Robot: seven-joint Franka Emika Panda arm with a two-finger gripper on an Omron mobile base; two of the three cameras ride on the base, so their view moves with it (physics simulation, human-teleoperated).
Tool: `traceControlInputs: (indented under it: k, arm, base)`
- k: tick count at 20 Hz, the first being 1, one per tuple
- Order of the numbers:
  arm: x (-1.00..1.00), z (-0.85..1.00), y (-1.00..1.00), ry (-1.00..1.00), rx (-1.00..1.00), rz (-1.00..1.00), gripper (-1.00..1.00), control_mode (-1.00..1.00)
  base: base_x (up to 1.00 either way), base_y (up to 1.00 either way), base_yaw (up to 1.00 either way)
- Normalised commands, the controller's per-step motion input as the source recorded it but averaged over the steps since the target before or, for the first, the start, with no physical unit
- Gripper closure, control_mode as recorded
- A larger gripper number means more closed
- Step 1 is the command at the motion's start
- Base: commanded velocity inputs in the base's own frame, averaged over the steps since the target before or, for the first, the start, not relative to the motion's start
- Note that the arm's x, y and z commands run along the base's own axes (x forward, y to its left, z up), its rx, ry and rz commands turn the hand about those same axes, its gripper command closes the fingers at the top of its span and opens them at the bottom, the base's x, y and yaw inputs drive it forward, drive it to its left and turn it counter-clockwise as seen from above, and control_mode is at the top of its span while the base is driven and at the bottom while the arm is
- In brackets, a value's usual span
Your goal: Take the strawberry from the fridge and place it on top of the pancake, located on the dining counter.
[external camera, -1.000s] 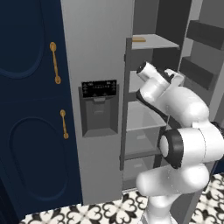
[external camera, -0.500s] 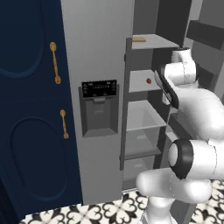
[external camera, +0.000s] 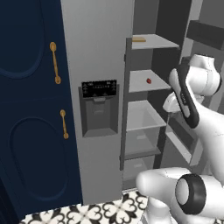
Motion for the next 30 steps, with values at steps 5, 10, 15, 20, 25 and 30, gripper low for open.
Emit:
traceControlInputs:
  k: [5,10,15,20,25,30]
  arm:
    - [-0.35,0.10,0.25,-0.02,-0.07,-0.31,-1.00,-1.00]
    - [-0.17,-0.22,0.85,0.00,-0.06,-0.44,-1.00,-1.00]
    - [0.00,-0.10,0.73,-0.01,0.00,-0.05,-1.00,-1.00]
    - [0.00,-0.16,0.04,0.05,-0.14,0.15,-1.00,-1.00]
    - [-0.04,-0.13,-0.05,0.06,-0.09,0.18,-1.00,-1.00]
    - [-0.40,0.06,-0.03,0.09,0.09,0.06,-1.00,-1.00]
  base:
    - [0.00,0.00,0.00]
    - [0.00,0.00,0.00]
    - [0.00,0.00,0.00]
    - [0.00,0.00,0.00]
    - [0.00,0.00,0.00]
    - [0.00,0.00,0.00]
